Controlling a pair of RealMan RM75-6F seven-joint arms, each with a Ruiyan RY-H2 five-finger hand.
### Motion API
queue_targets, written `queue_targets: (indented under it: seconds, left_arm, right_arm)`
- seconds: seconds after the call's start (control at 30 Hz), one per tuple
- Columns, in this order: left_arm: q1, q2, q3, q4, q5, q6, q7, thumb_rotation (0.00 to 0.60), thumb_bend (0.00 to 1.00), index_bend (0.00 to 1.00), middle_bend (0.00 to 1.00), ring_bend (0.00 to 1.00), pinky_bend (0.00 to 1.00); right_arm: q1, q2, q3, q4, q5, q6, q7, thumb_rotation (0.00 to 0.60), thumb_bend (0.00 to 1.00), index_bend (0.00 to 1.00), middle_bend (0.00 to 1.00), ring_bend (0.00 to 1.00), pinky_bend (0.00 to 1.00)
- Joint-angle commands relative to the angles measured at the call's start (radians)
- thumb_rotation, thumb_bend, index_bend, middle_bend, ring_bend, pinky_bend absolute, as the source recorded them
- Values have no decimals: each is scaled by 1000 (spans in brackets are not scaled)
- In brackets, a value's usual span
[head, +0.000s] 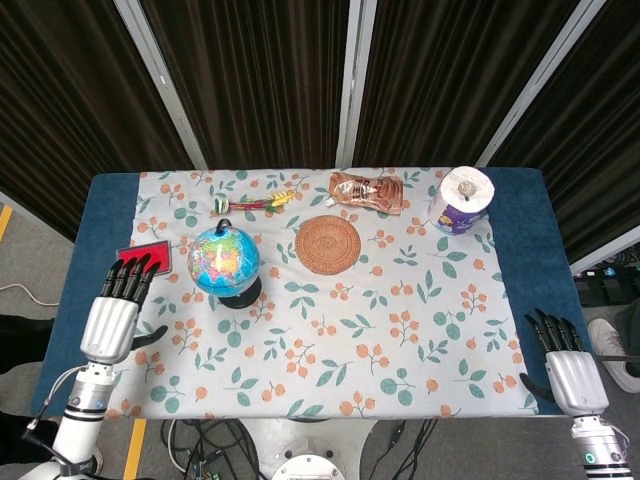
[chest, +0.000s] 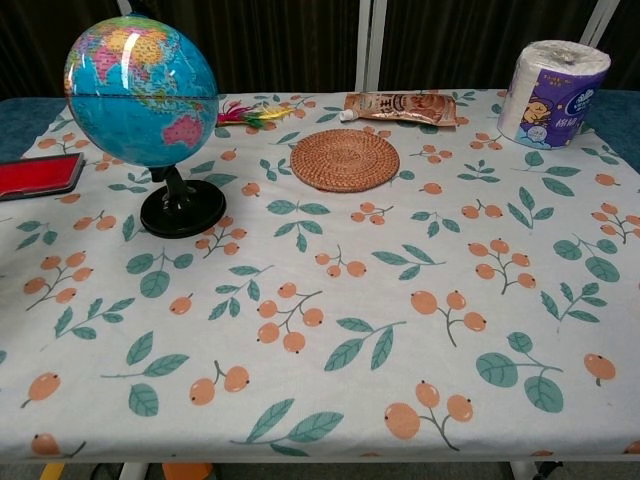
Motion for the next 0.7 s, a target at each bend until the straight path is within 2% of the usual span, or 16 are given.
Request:
queue_targets:
  seconds: [0.03,0.27,0.5,0.7]
  left_arm:
    - [-27,-1,4,-27,62,8,26,600,0,30,0,0,0]
    - [-88,-19,18,-71,135,-53,76,600,0,30,0,0,0]
    - [-127,-47,13,-73,117,-119,98,600,0,30,0,0,0]
    - [-127,-54,12,-53,89,-125,91,600,0,30,0,0,0]
  right_arm:
    - [0,-1,-1,1,1,-2,1,600,137,0,0,0,0]
    - [-1,-3,0,10,5,-4,10,600,136,0,0,0,0]
    - [-1,-5,-1,15,3,-4,16,600,136,0,0,0,0]
    - [-3,-2,1,14,2,3,18,600,136,0,0,0,0]
